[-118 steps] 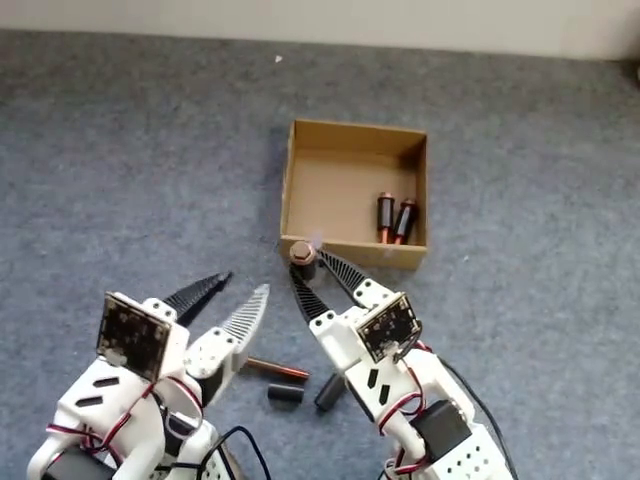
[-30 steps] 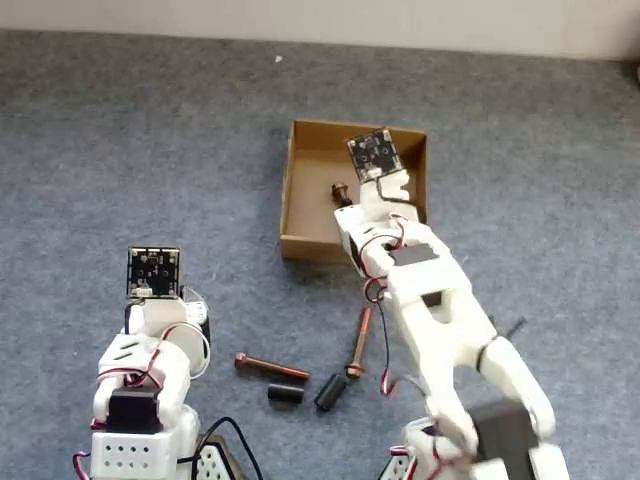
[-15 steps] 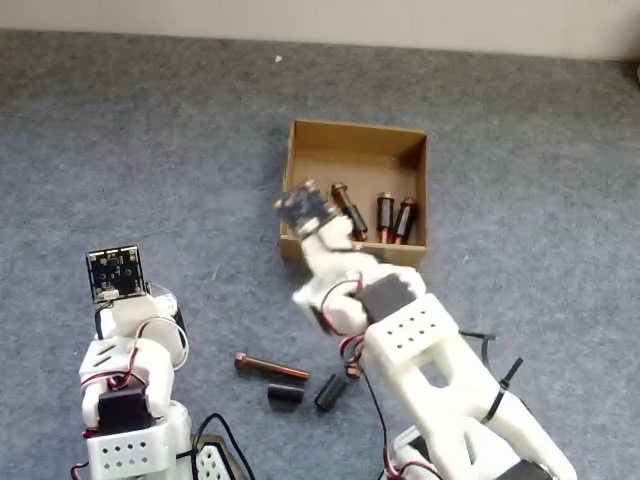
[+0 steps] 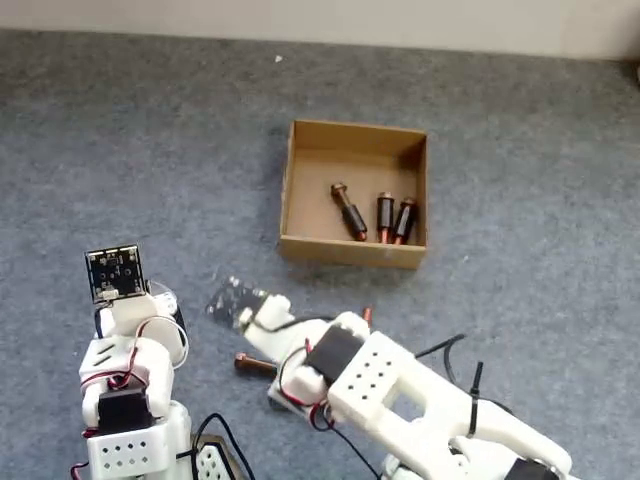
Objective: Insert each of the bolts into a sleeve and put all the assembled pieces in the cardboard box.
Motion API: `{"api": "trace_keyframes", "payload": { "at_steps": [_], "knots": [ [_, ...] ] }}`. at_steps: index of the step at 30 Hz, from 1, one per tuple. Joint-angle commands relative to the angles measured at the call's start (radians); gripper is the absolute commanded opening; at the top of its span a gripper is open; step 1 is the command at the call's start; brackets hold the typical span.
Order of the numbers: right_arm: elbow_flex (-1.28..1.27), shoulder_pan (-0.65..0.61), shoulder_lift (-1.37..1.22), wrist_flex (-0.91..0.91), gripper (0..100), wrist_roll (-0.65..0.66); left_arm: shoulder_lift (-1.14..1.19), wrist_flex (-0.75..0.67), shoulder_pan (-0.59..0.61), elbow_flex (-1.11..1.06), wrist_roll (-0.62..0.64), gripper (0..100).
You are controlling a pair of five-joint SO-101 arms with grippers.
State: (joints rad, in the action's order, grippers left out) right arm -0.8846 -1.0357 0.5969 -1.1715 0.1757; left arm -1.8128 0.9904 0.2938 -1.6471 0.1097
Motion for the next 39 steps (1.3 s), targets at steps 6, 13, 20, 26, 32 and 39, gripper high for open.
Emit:
{"api": "trace_keyframes", "payload": {
  "at_steps": [6, 13, 20, 26, 32, 39],
  "knots": [
    [-0.090, -0.096, 0.018, 0.139, 11.6, 0.015, -0.008, -0.021, 0.015, 0.005, -0.012, 1],
    [-0.084, -0.096, -0.185, 0.228, 11.6, 0.043, -0.008, -0.021, 0.015, 0.005, -0.012, 1],
    [-0.053, -0.096, -0.349, 0.228, 11.2, 0.043, -0.008, -0.021, 0.015, 0.005, -0.012, 1],
    [-0.048, -0.090, -0.363, 0.228, 2.2, 0.071, -0.008, -0.021, 0.015, 0.005, -0.012, 1],
    [-0.030, -0.088, -0.357, 0.151, 0.3, 0.184, -0.008, -0.021, 0.015, 0.005, -0.012, 1],
    [0.024, 0.073, -0.127, 0.065, 0.3, 0.184, -0.008, -0.021, 0.015, 0.005, -0.012, 1]
  ]
}}
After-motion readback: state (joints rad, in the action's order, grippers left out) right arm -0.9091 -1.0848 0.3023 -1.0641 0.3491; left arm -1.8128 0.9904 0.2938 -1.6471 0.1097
